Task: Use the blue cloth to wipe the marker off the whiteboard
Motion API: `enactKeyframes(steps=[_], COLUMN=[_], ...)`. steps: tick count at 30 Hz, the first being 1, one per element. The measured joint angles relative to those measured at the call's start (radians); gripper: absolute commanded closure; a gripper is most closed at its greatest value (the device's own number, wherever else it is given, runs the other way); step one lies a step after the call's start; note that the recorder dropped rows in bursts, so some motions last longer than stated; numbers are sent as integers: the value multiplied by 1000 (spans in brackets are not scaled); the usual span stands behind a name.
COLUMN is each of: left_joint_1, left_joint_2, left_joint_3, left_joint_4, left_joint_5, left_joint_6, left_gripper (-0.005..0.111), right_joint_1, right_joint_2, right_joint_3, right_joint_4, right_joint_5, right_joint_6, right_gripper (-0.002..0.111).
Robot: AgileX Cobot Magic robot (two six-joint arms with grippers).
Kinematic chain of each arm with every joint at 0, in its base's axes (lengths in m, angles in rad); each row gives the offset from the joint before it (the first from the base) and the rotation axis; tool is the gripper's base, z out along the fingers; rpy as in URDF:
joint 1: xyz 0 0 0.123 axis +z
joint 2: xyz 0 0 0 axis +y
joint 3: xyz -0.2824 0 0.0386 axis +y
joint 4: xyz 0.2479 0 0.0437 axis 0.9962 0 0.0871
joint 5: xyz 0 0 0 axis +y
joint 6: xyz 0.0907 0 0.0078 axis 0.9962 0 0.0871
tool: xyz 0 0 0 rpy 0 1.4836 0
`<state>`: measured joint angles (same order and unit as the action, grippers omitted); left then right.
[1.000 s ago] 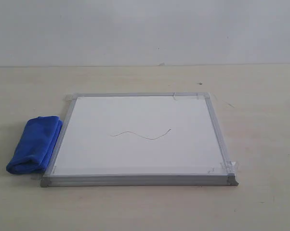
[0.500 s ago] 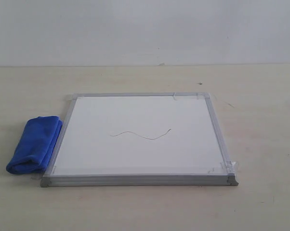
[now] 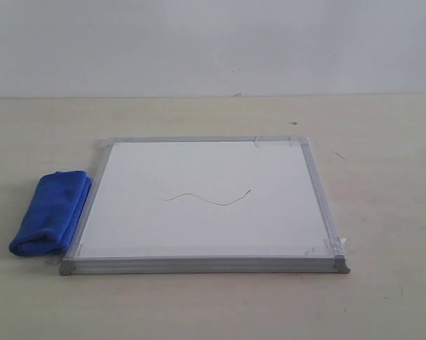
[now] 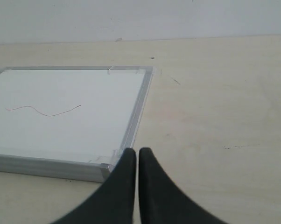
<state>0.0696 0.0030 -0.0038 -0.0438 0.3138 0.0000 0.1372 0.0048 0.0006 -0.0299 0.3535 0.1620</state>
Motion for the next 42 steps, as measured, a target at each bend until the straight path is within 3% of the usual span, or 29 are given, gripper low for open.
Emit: enactKeyframes(steps=[8, 24, 32, 38, 42], left_joint_1=[0, 0, 0, 0, 0], left_joint_2=[0, 0, 0, 0, 0], left_joint_3=[0, 0, 0, 0, 0], left_joint_4=[0, 0, 0, 0, 0], left_joint_5=[0, 0, 0, 0, 0], left_joint_6=[0, 0, 0, 0, 0], left_gripper=[102, 102, 102, 102, 102], right_joint_1=[0, 0, 0, 13, 103], right_joint_2=[0, -3, -5, 56, 315], right_joint_3=[-15, -385, -427, -519, -730], right_joint_4=[23, 82, 89, 91, 118], right_joint_5=[2, -13, -126, -141, -18], right_joint_6=[42, 51, 49, -188, -401], right_gripper=[108, 108, 108, 108, 108])
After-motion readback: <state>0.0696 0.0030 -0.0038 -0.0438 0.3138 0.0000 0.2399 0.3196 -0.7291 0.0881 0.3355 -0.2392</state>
